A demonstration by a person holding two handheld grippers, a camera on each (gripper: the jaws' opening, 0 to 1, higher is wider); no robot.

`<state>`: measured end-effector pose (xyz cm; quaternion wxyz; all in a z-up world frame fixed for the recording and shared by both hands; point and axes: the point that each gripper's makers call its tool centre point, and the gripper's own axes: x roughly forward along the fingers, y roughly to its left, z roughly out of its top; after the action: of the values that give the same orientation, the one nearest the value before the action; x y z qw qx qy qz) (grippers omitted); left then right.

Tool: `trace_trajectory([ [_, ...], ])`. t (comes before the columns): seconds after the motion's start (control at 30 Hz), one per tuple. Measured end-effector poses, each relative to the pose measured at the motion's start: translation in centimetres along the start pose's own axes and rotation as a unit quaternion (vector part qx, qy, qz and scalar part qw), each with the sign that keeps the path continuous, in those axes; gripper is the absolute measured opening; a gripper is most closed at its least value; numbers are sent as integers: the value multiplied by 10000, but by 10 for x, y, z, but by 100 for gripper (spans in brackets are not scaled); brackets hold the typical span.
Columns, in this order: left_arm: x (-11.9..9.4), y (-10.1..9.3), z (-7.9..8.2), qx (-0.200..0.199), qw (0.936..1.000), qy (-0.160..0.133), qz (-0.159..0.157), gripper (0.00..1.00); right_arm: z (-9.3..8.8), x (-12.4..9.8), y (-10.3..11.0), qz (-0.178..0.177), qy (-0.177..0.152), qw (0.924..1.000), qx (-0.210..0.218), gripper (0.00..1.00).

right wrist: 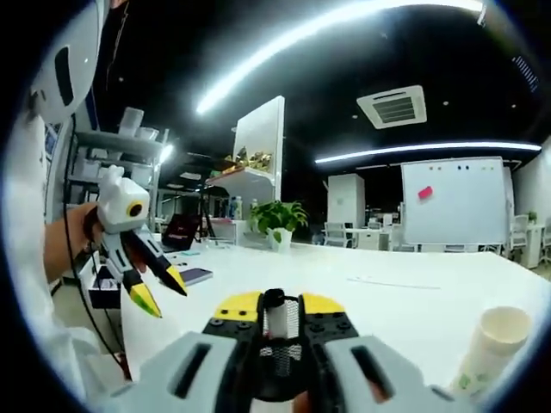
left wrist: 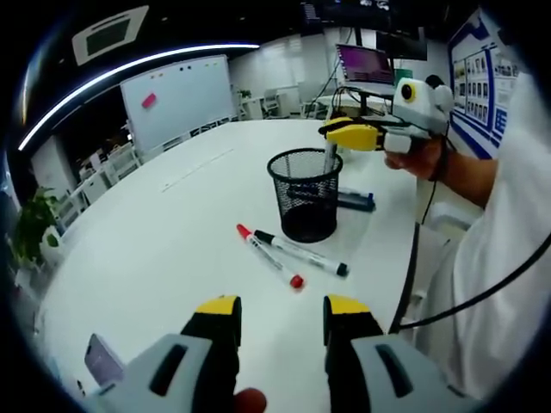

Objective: Place the scattered laser pointers and whiteboard markers into the pen holder and stack the scattered paper cups together

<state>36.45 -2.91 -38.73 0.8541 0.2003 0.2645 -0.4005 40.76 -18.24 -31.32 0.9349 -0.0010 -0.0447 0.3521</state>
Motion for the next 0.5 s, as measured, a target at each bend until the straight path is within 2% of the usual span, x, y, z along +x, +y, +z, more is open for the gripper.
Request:
trace_trajectory([
  [0.1,0,-2,0,3,10000,-11,-6,39,2,0,1,46,-79,9999,69,28],
  [0.27,0,-2,0,-2,10000,-26,-11,39,3,0,2,66,-99,9999,60,31],
  [0.37,0,-3,0,-3,10000,-19,-10,39,3,0,6,255,-179,9988,373,33],
  [0.5,-1,-3,2,9,10000,-34,-20,39,5,-2,6,203,-230,9992,265,35],
])
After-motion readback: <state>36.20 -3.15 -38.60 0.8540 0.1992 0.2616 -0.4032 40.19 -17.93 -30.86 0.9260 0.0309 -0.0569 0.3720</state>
